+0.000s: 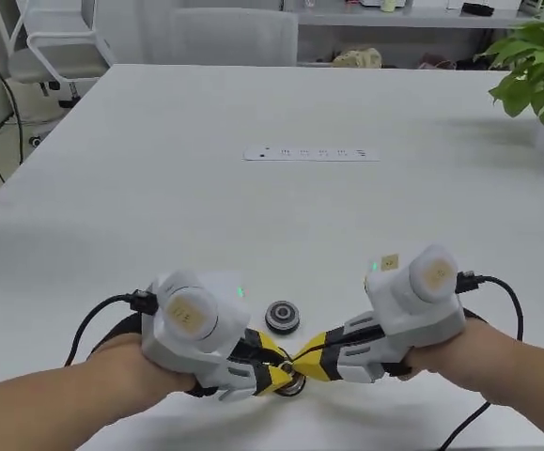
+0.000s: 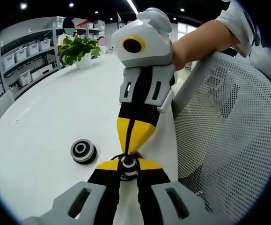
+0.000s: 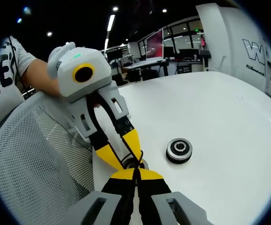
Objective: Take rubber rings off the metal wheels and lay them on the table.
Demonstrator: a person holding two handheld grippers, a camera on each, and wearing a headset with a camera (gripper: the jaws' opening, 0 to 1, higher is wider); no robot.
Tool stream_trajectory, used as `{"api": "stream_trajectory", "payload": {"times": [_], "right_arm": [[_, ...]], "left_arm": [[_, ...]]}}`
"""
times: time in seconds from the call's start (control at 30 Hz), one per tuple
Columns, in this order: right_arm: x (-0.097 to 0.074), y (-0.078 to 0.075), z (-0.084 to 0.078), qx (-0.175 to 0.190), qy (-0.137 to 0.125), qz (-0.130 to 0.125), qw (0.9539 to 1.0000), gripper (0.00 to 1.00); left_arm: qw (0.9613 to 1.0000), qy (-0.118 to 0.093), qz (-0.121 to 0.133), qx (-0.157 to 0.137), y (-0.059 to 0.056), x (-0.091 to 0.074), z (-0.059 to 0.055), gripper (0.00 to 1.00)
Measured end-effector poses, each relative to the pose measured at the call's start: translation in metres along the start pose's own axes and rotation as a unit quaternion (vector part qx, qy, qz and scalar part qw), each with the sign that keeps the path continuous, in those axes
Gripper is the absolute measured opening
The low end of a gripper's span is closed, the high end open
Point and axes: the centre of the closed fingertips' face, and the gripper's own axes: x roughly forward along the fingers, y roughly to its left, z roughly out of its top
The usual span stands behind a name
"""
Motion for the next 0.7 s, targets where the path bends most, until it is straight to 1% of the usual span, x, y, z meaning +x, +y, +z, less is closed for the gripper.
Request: {"api": "stream_trajectory", "payload": {"times": [0.13, 0.4, 0.57, 0.7], "right_arm": [[-0.001, -0.001, 0.001, 0.005, -0.003, 0.000, 1.0000, 0.00], [-0.003, -0.001, 0.001, 0.010, -0.008, -0.001, 0.9999, 0.00], [-0.005, -0.003, 0.003, 0.013, -0.014, -0.003, 0.9998, 0.00], [-0.006, -0.004, 0.005, 0.018, -0.019, -0.004, 0.9997, 0.00]], "left_arm": [[1.0000, 0.000, -0.006, -0.002, 0.000, -0.001, -0.001, 0.09], [0.9996, -0.018, -0.016, -0.014, 0.000, -0.008, 0.005, 0.12], [0.9989, -0.035, -0.025, -0.016, -0.002, -0.014, 0.011, 0.13], [0.9981, -0.052, -0.023, -0.023, 0.001, -0.019, 0.018, 0.16]]}}
